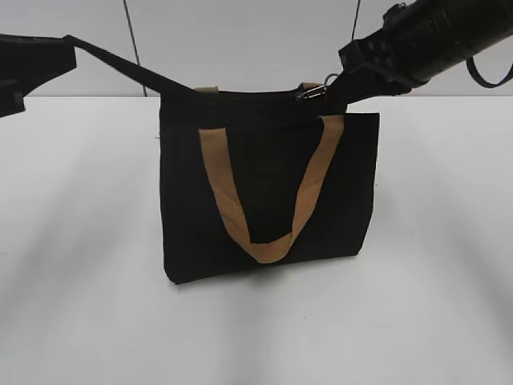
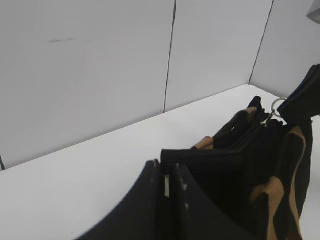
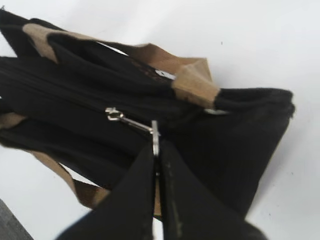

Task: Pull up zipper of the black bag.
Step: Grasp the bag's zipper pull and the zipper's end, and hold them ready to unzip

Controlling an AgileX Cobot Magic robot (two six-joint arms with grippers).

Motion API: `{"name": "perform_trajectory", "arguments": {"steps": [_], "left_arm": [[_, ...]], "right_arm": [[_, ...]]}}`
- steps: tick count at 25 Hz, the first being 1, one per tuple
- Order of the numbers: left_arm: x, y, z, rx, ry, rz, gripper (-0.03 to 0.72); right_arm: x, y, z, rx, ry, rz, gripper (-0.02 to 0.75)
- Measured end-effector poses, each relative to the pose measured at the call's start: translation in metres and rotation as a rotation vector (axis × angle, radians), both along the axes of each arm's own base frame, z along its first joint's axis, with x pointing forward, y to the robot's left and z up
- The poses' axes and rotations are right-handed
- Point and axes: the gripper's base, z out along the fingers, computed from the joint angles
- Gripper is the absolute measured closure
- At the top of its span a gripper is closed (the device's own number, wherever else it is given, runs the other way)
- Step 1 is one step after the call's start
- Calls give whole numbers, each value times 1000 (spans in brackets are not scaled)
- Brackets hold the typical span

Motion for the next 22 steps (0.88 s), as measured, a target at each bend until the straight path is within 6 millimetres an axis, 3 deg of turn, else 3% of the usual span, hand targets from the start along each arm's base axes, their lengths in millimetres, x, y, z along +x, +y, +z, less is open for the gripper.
{"name": "perform_trajectory", "arguments": {"steps": [11,20,22], "left_arm": [[0,1,0,-1,3,10,666],[1,1,0,3,4,13,666],[1,1,-1,4,7,19,666]], "right_arm": [[-2,-14,1,-100,-4,-27,739],[-2,-13,2,-60,26,-60,735],[-2,-12,2,-50,31,-62,702]]}}
